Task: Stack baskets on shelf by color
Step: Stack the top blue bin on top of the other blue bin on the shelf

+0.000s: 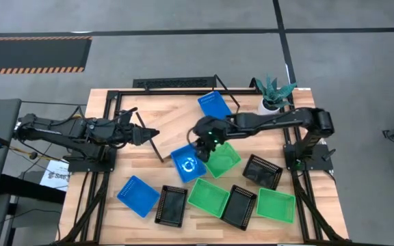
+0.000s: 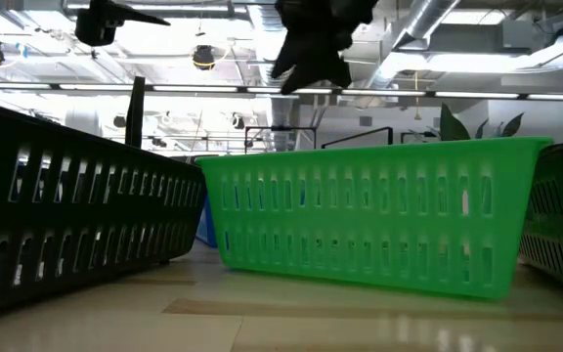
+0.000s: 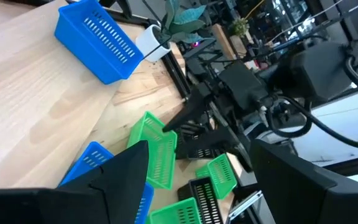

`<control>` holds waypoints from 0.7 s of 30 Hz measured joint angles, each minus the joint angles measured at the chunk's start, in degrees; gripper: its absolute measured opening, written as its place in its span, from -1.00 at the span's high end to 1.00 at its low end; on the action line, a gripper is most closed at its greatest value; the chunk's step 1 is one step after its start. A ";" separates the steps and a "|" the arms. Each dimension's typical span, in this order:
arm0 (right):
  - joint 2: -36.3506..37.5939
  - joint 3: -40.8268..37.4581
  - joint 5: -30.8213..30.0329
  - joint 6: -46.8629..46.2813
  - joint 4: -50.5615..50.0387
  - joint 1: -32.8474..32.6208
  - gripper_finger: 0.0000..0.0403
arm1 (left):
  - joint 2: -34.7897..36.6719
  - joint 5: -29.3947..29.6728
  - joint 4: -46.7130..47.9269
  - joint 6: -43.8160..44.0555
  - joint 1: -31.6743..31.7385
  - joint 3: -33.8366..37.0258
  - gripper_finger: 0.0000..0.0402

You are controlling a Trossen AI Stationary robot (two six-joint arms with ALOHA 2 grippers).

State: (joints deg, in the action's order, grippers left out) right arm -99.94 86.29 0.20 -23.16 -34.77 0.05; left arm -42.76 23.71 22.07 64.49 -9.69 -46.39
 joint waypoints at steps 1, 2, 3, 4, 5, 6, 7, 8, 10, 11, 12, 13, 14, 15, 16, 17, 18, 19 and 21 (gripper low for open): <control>-1.18 1.58 -0.04 1.00 -1.67 -0.11 0.13 | 0.00 0.03 0.09 -0.41 0.01 0.00 -0.33; -2.36 3.21 -0.08 1.66 -2.32 -0.31 0.13 | -0.01 0.01 0.26 -0.58 0.04 0.00 -0.33; -3.25 4.40 -0.04 2.24 -3.68 -0.44 0.13 | -0.02 -0.01 0.65 -0.60 0.04 0.00 -0.33; -4.14 5.49 -0.03 2.64 -5.75 -0.64 0.13 | -0.03 -0.01 0.98 -0.63 0.04 0.00 -0.33; -5.05 6.45 -0.03 2.76 -7.35 -0.97 0.12 | -0.25 -0.01 0.98 -0.71 -0.04 0.00 -0.33; -5.96 7.21 0.01 2.88 -8.55 -1.22 0.11 | -0.37 -0.25 1.12 -0.79 -0.04 0.00 -0.33; -6.80 7.56 0.02 2.91 -9.98 -1.42 0.10 | -0.43 -0.63 1.87 -0.79 -0.04 0.00 -0.33; -7.38 7.62 0.03 3.01 -11.44 -1.69 0.08 | -0.52 -1.19 2.23 -0.89 -0.04 0.02 -0.33; -7.58 7.56 0.41 3.56 -13.29 -2.45 0.01 | -0.83 -2.28 1.83 -1.10 -0.04 0.00 -0.33; -7.52 7.63 0.63 3.55 -13.02 -2.90 -0.03 | -0.89 -2.51 2.41 -1.06 -0.04 0.00 -0.33; -7.70 7.79 0.92 3.41 -12.24 -3.61 -0.07 | -1.07 -2.68 2.38 -0.99 -0.04 0.00 -0.33; -7.78 7.80 1.25 3.27 -11.44 -4.45 -0.12 | -1.22 -3.32 2.04 -0.92 -0.04 0.00 -0.33; -7.47 7.65 1.71 3.69 -11.39 -5.41 -0.16 | -1.25 -4.04 2.27 -0.91 -0.04 0.00 -0.33; -7.12 7.51 2.22 4.95 -11.50 -6.51 -0.19 | -1.25 -4.62 2.68 -1.04 -0.02 0.00 -0.33; -6.91 7.58 2.52 6.78 -9.60 -7.64 -0.21 | -1.27 -5.38 2.56 -1.26 -0.02 0.00 -0.33; -6.74 7.83 2.50 8.73 -7.55 -8.76 -0.22 | -1.35 -5.65 2.47 -1.53 -0.02 0.00 -0.33; -6.60 7.83 2.13 10.54 -6.81 -9.80 -0.23 | -1.40 -6.06 2.82 -1.64 -0.02 0.00 -0.33; -6.66 7.83 1.57 12.09 -6.33 -10.77 -0.23 | -1.43 -6.32 2.97 -1.67 -0.02 0.00 -0.33; -7.56 7.71 0.05 14.61 -4.91 -12.44 -0.22 | -1.49 -7.17 2.74 -1.76 -0.02 0.00 -0.33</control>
State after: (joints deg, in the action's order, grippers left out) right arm -107.50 94.00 0.25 -8.55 -39.68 -12.39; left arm -44.25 16.54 24.81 62.74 -9.72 -46.39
